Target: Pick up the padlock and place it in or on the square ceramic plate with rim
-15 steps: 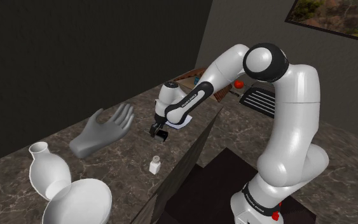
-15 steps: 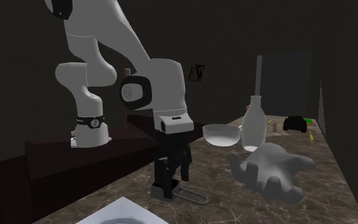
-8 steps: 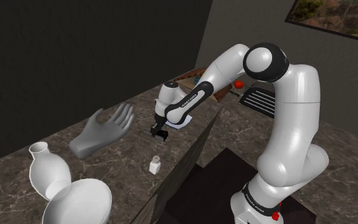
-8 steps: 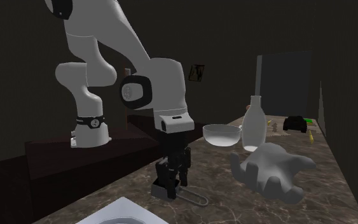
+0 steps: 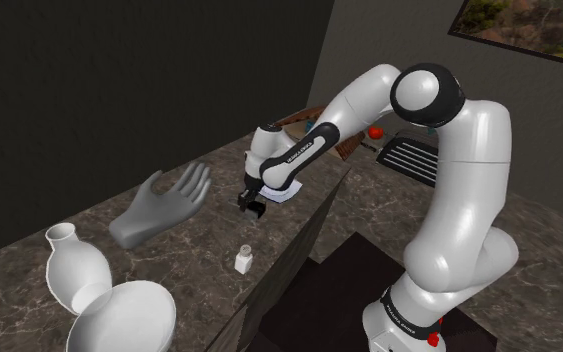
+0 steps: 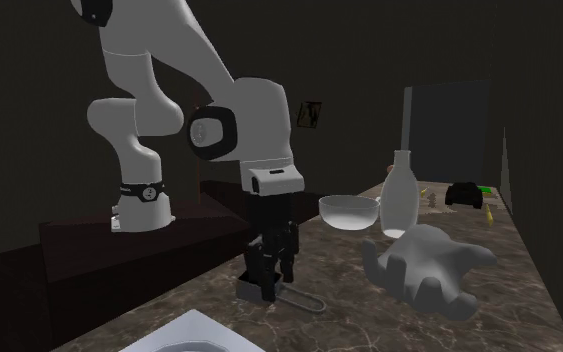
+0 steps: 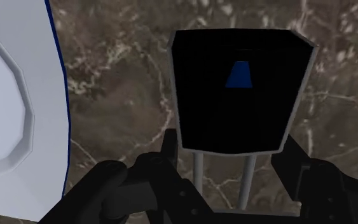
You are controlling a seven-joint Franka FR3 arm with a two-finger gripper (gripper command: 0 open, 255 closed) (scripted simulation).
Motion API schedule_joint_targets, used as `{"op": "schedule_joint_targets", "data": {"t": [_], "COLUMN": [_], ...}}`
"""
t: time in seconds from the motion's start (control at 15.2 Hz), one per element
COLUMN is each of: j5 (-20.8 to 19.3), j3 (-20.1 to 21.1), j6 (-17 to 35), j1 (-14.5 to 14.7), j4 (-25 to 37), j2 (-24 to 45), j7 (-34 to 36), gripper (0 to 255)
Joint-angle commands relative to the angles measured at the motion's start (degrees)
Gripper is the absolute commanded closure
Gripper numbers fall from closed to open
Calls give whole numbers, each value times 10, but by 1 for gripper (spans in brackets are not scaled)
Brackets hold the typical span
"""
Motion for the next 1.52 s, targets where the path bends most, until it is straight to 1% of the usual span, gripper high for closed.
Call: {"op": "schedule_joint_targets", "data": {"t": [0.0,0.92,1.45], "j5": [11,92,111], "j3": [11,77,60], "j6": [-12,-87,-115], "j1": [-7,-58,-137], "j4": [-2,-9,39], "j2": [-13,-102,-81], "j7": [-7,-62,-180], "gripper": [255,255,255]}}
